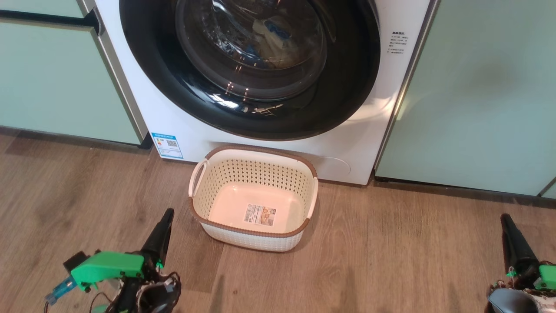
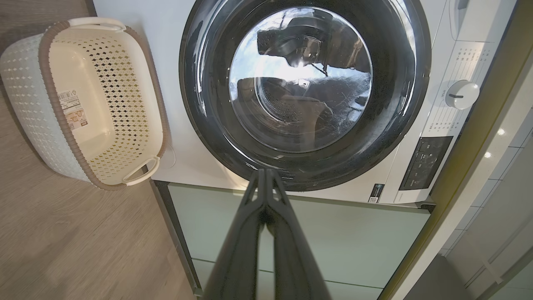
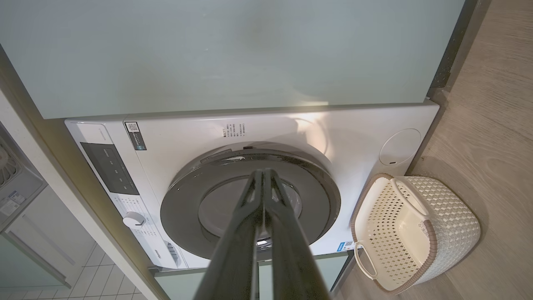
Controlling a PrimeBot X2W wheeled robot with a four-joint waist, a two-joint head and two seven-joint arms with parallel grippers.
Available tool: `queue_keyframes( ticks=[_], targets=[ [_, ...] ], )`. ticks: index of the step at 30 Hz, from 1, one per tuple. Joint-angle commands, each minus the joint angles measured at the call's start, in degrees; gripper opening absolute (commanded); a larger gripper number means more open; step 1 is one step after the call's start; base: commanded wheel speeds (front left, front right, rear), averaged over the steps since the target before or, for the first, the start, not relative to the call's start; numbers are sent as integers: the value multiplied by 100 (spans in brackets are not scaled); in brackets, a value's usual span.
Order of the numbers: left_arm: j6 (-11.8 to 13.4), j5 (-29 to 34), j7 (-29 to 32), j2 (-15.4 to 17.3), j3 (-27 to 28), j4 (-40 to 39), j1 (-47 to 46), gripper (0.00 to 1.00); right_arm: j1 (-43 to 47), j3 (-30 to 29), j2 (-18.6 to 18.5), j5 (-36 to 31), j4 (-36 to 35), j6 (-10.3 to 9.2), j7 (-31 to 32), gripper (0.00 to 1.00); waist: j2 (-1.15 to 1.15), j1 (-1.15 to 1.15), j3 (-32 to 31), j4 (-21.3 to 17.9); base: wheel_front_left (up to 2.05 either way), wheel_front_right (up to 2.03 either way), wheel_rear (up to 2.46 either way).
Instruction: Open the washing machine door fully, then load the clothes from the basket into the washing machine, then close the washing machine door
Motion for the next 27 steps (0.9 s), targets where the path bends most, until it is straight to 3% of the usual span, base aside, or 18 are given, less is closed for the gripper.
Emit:
queue_keyframes(
  ticks=[1,27],
  targets=[
    [-49,17,44,50,199,-159,-326,0,-301,75,-79,-19,-181,-5,55,0,0,0,0,0,0,0,0],
    [-49,48,73,24,236,-158,-329,0,-305,27,-45,-60,-178,-5,94,0,0,0,0,0,0,0,0]
  ],
)
